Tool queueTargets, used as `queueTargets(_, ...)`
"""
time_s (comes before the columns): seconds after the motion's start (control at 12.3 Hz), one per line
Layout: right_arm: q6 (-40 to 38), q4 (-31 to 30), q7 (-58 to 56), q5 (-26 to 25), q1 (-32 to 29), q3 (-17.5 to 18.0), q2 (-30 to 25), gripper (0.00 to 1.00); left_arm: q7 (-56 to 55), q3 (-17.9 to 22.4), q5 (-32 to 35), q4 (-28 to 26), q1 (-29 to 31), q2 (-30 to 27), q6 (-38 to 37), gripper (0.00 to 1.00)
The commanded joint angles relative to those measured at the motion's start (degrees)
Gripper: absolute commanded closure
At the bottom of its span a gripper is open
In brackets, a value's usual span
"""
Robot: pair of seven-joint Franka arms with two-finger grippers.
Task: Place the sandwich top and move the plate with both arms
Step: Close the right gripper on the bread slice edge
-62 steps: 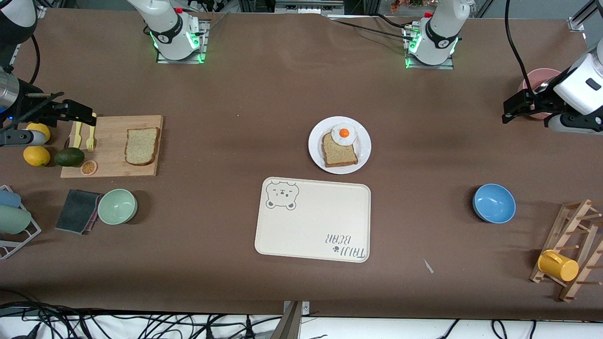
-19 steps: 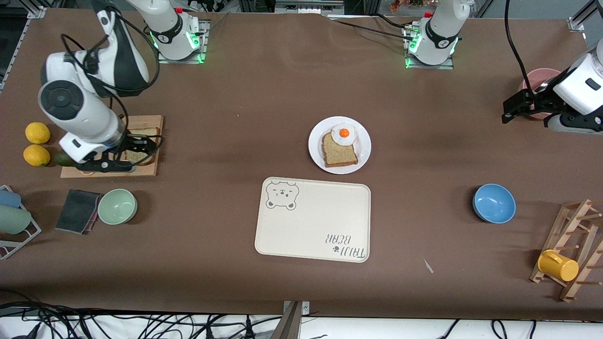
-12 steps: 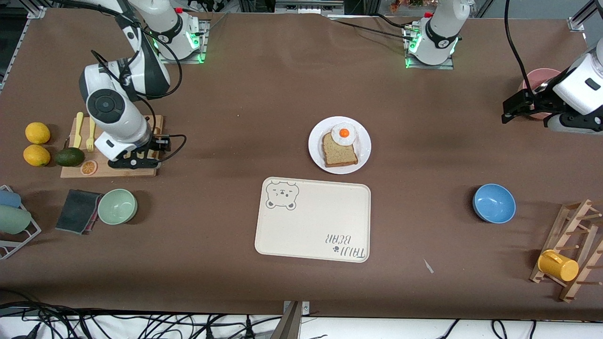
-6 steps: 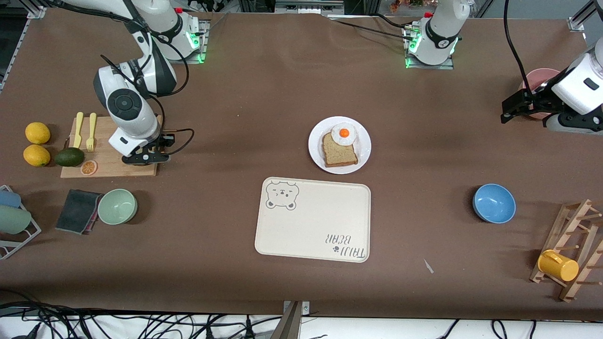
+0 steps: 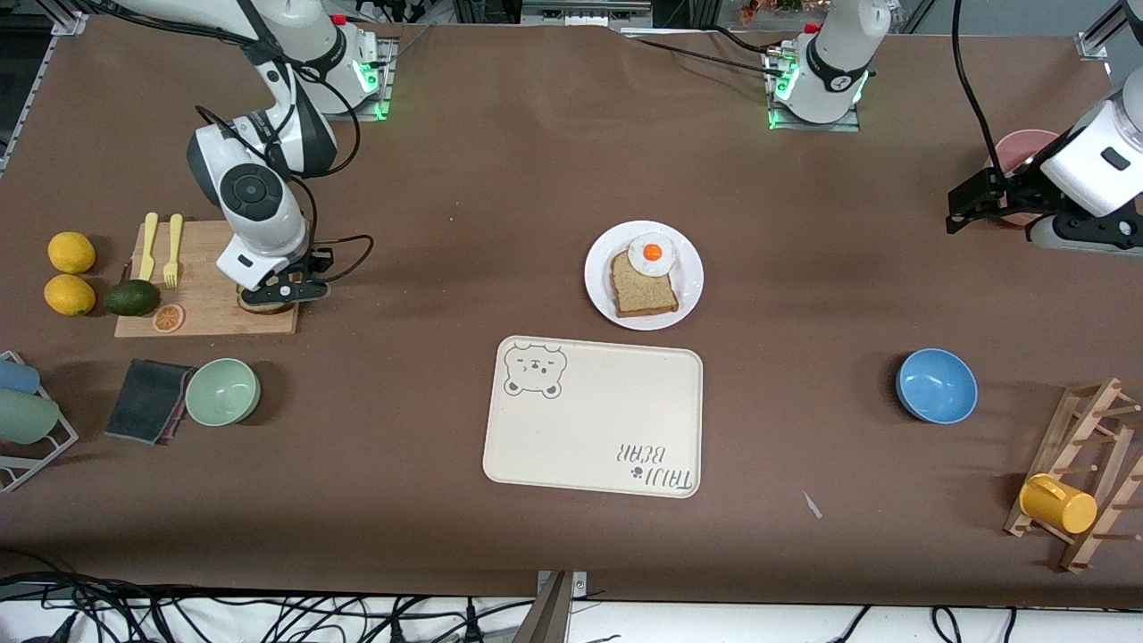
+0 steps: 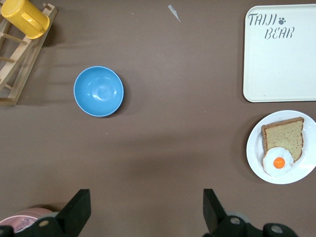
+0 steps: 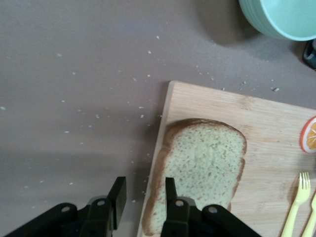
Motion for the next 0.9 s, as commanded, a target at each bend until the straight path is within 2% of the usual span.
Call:
queueTargets(0.0, 3.37, -2.46, 0.75, -3.6, 0.04, -2.64, -1.05, 0.61, -0.26, 0.14, 0.51, 1.03, -0.38, 0.12, -0.52, 0.0)
queueTargets(0.81, 9.26, -3.16, 0.84, -3.96, 0.04, -4.49, 2.81, 0.61, -0.17, 0.14, 0.51, 0.94, -0.38, 0.12, -0.52, 0.0)
